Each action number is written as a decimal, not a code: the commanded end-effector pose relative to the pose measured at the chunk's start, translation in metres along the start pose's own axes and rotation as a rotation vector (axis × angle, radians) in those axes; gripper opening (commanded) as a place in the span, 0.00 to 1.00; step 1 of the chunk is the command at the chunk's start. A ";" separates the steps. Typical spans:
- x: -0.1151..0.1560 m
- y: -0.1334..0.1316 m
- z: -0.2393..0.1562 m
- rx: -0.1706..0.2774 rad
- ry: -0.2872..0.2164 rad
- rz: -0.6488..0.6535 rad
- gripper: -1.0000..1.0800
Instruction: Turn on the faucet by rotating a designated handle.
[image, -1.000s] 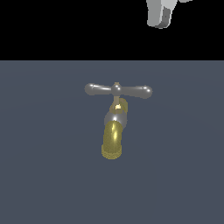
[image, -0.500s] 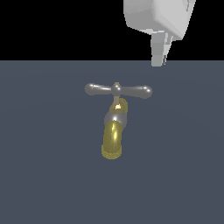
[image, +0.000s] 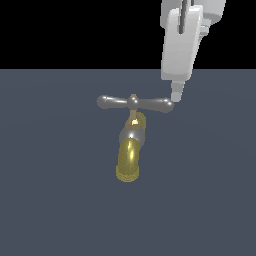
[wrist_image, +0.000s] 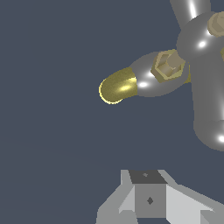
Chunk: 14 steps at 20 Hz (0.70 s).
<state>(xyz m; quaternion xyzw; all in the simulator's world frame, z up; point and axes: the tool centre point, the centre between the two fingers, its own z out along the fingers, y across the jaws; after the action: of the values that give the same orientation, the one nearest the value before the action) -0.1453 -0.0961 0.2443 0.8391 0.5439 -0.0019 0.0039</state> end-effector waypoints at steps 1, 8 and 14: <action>0.002 0.008 0.011 -0.001 0.000 -0.050 0.00; 0.008 0.025 0.034 0.001 0.003 -0.151 0.00; 0.012 0.032 0.044 0.002 0.006 -0.199 0.00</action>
<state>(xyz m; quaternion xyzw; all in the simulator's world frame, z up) -0.1131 -0.0983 0.2023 0.7844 0.6202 -0.0009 0.0015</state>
